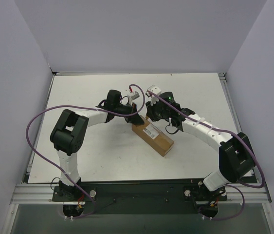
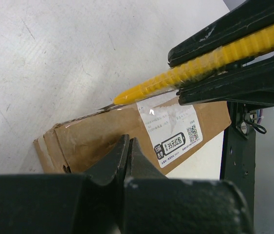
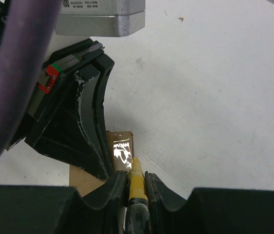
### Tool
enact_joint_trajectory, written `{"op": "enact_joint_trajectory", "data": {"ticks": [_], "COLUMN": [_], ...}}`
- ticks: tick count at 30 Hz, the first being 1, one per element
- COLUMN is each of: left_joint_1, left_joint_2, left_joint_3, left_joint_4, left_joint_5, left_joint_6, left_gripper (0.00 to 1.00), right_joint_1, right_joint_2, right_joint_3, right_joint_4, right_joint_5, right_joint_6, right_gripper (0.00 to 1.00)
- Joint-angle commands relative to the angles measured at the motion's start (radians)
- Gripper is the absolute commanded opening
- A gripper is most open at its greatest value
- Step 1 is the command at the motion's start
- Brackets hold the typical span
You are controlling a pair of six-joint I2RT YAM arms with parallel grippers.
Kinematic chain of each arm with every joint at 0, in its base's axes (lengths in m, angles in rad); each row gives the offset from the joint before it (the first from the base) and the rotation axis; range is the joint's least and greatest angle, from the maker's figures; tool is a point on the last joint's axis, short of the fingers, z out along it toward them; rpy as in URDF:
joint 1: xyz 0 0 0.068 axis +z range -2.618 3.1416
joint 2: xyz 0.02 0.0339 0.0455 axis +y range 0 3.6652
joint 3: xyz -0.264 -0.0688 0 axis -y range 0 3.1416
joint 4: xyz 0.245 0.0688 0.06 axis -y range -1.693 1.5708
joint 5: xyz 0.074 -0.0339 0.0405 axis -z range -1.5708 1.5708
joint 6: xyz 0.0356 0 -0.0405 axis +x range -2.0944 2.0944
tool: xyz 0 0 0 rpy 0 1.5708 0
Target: Unpack the express box
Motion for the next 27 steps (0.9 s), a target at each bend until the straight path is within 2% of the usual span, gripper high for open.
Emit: {"op": "enact_joint_trajectory", "data": {"ticks": [1, 15, 21, 27], "left_joint_1": [0.0, 0.0, 0.0, 0.001], "left_joint_2": [0.028, 0.027, 0.028, 0.028], "left_joint_3": [0.011, 0.008, 0.01, 0.008], "left_joint_4": [-0.025, -0.028, -0.03, -0.03], "left_joint_5": [-0.024, -0.024, -0.022, -0.021], "left_joint_6": [0.014, 0.018, 0.018, 0.019], "left_gripper": [0.0, 0.0, 0.0, 0.0], "right_joint_1": [0.011, 0.011, 0.011, 0.012], "right_joint_2": [-0.052, -0.02, -0.066, -0.054], "right_joint_3": [0.028, 0.044, 0.019, 0.028], "right_joint_4": [0.074, 0.044, 0.097, 0.076], "right_joint_5": [0.008, -0.006, 0.013, 0.007], "right_joint_6": [0.011, 0.004, -0.006, -0.012], "right_gripper": [0.0, 0.0, 0.0, 0.0]}}
